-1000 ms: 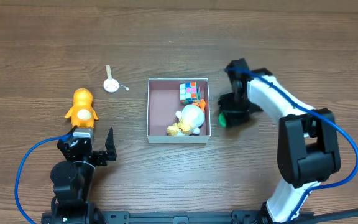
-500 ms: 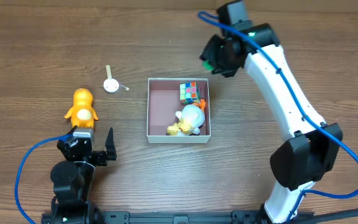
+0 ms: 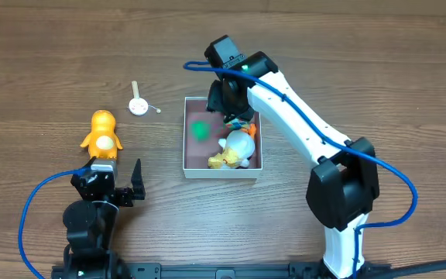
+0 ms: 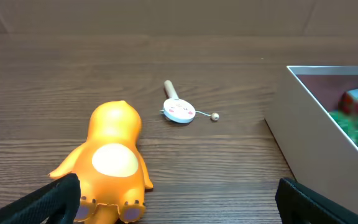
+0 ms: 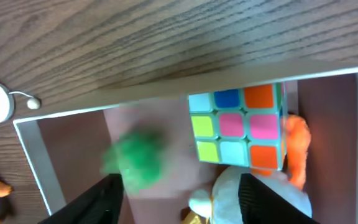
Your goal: Pack container
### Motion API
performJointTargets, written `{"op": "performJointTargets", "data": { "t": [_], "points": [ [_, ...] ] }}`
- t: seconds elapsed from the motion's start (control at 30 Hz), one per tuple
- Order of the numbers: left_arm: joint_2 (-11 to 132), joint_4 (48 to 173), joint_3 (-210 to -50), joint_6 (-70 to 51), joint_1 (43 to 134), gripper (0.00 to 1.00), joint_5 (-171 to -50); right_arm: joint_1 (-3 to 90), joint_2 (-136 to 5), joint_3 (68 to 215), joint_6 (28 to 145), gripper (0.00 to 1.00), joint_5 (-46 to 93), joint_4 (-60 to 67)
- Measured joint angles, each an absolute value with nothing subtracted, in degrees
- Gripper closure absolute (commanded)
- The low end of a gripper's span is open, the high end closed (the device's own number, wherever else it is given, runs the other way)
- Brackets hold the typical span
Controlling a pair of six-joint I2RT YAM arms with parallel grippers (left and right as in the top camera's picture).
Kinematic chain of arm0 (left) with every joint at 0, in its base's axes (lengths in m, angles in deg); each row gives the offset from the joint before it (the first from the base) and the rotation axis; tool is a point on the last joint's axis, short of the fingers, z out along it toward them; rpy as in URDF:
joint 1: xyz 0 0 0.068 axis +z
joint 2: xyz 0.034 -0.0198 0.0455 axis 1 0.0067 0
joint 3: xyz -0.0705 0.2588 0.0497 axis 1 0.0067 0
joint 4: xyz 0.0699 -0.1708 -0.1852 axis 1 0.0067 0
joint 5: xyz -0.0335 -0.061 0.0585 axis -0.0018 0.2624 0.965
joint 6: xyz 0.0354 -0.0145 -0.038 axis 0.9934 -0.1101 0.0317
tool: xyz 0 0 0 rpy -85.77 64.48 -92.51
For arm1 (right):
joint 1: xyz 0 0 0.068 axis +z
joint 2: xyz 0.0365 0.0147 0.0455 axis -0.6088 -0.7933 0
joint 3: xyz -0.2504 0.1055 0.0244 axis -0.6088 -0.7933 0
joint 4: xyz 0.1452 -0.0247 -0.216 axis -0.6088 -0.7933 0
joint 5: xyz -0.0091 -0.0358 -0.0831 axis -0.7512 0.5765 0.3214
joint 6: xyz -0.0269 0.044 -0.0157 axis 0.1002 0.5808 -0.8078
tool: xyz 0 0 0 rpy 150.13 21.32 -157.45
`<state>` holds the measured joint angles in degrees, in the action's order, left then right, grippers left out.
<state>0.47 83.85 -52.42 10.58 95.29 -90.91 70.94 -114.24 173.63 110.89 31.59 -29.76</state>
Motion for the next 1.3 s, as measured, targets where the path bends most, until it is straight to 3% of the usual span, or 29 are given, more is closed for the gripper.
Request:
{"op": "performJointTargets", "data": {
  "t": [0.13, 0.27, 0.4, 0.6, 0.9, 1.07, 1.2, 1.3],
  "points": [
    [0.5, 83.8, -52.4, 10.6, 95.3, 0.00, -90.9, 71.0, -114.2, 173.6, 109.5, 0.30, 31.5, -29.0],
    [0.5, 83.8, -52.4, 10.6, 95.3, 0.00, -90.9, 71.0, -114.2, 175.0, 106.0, 0.17, 32.9, -31.2],
    [0.5, 83.8, -52.4, 10.6, 95.3, 0.00, -90.9, 69.6, -115.0, 192.3, 104.3, 0.00, 38.0, -40.5],
    [0.5, 83.8, -52.4, 10.6, 95.3, 0.00, -90.9, 59.1, -114.5, 208.9, 104.1, 0.00, 43.0, -49.3],
    [0.5, 84.0, -52.4, 10.6, 95.3, 0.00, -87.0, 37.4, -114.5, 208.7, 106.1, 0.00, 43.9, -59.9],
    [0.5, 81.8, -52.4, 10.6, 95.3, 0.00, -86.0, 34.0, -114.5, 196.6, 106.6, 0.00, 43.9, -54.5],
    [0.6, 69.0, -52.2, 9.6, 95.3, 0.00, -94.3, 33.8, -114.7, 188.0, 106.8, 0.00, 43.9, -51.0],
    [1.0, 75.8, -57.5, 8.6, 95.3, 0.00, -98.9, 33.8, -114.7, 187.9, 106.8, 0.00, 43.8, -49.2]
  ]
}}
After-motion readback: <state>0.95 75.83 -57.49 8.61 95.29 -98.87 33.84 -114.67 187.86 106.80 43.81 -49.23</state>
